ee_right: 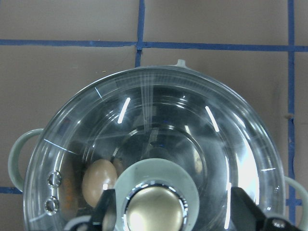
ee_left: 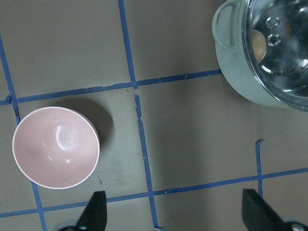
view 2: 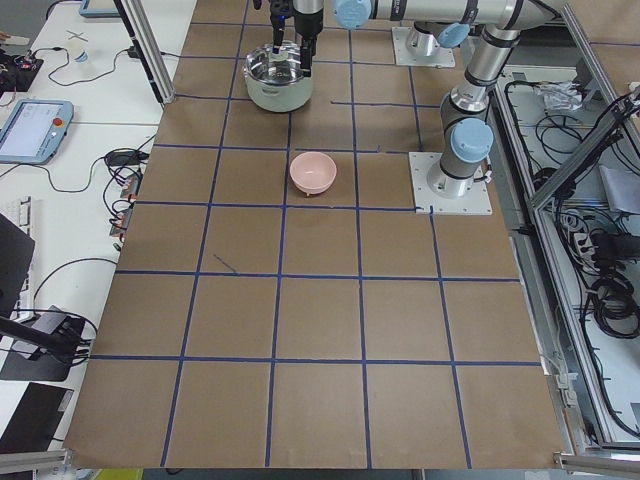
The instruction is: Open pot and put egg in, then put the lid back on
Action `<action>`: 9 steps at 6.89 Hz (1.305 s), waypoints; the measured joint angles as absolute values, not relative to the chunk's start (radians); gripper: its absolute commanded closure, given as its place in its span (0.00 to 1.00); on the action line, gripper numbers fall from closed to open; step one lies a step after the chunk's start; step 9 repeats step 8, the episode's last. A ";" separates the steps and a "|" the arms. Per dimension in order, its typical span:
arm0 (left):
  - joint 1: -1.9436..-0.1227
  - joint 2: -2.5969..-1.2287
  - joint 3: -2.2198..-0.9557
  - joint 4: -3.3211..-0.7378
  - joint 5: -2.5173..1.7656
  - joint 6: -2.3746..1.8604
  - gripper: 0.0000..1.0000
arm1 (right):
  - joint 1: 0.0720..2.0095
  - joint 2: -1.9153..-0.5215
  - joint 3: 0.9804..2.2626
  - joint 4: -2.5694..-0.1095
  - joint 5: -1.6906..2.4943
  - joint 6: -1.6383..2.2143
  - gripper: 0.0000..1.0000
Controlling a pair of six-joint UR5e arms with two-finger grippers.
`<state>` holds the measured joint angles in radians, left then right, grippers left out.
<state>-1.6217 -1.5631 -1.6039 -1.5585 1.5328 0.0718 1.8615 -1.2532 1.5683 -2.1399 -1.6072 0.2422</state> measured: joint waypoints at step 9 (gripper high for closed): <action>-1.621 -1.563 -1.602 -1.558 1.530 0.067 0.00 | 1.581 -1.509 1.690 -1.907 -1.604 0.065 0.00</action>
